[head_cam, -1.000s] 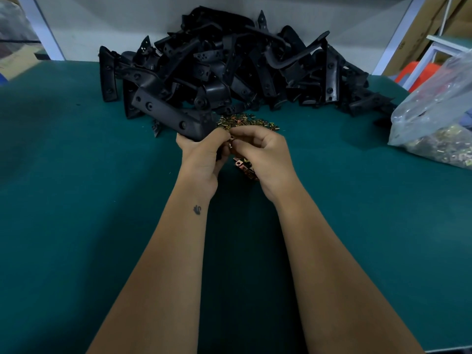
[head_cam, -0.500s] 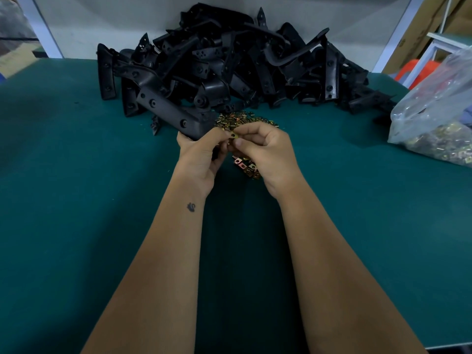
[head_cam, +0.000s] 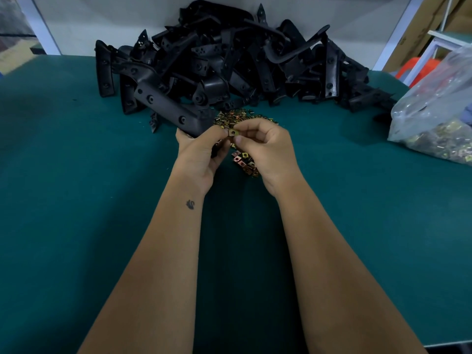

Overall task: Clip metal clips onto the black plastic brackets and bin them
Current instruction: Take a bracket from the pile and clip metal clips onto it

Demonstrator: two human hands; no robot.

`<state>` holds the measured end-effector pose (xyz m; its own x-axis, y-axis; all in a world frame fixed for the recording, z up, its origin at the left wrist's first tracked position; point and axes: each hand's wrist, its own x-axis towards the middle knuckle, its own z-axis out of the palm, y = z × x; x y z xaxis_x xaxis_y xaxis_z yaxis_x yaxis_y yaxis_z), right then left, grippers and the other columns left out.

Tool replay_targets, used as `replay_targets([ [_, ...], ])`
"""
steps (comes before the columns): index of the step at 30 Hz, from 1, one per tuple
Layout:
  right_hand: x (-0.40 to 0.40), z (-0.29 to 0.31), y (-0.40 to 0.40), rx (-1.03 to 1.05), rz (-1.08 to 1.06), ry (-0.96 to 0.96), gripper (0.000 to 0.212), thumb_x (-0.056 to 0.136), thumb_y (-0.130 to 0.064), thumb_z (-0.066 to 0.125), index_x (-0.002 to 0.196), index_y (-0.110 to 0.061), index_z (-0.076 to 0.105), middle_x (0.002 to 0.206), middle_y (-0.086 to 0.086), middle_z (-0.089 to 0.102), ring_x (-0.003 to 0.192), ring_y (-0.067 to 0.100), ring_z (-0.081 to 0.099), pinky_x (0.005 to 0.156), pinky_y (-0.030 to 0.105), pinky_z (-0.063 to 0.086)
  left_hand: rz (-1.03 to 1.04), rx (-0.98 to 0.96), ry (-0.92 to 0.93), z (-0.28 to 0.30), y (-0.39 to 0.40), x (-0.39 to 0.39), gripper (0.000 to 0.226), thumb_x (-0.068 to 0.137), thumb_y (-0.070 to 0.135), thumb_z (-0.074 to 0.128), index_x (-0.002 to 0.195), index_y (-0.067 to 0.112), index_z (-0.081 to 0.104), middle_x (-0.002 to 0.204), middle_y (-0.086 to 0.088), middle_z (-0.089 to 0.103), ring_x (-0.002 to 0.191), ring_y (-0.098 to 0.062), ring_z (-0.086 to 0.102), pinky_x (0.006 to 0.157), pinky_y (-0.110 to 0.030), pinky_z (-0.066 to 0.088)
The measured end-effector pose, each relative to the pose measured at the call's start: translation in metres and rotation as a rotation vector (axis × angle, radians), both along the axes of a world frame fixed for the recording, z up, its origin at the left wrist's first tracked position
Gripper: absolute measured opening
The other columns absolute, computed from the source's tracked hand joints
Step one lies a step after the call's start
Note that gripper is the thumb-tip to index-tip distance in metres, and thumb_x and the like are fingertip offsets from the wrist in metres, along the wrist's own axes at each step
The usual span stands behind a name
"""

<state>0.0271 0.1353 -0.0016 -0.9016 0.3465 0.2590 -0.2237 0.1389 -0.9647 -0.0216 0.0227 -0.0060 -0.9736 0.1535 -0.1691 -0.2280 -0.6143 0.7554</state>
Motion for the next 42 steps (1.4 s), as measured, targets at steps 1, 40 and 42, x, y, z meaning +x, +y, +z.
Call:
replay_targets([
  [1, 0.0, 0.0, 0.0, 0.0, -0.004, -0.001, 0.027, 0.082, 0.009, 0.068, 0.086, -0.018, 0.07, 0.078, -0.008, 0.069, 0.076, -0.004, 0.064, 0.073, 0.015, 0.051, 0.003, -0.007, 0.004, 0.0, 0.0, 0.0, 0.043, 0.081, -0.009, 0.066, 0.107, 0.014, 0.041, 0.097, -0.007, 0.059, 0.074, -0.012, 0.064, 0.061, -0.02, 0.053],
  [40, 0.001, 0.003, 0.003, -0.258, -0.093, -0.016, 0.01, 0.092, -0.003, 0.064, 0.089, -0.012, 0.068, 0.081, 0.002, 0.073, 0.085, 0.019, 0.07, 0.088, 0.037, 0.058, -0.053, -0.537, 0.26, -0.009, -0.001, -0.004, 0.097, 0.067, 0.031, 0.091, 0.142, 0.028, 0.029, 0.131, 0.009, 0.057, 0.118, -0.012, 0.058, 0.103, -0.042, 0.05],
  [42, 0.001, 0.004, 0.003, -0.287, -0.07, -0.014, 0.011, 0.091, -0.002, 0.064, 0.087, -0.012, 0.07, 0.083, 0.002, 0.072, 0.084, 0.017, 0.069, 0.086, 0.036, 0.058, -0.052, -0.539, 0.256, -0.009, 0.0, -0.004, 0.098, 0.066, 0.029, 0.091, 0.142, 0.028, 0.029, 0.131, 0.01, 0.057, 0.117, -0.012, 0.059, 0.102, -0.041, 0.051],
])
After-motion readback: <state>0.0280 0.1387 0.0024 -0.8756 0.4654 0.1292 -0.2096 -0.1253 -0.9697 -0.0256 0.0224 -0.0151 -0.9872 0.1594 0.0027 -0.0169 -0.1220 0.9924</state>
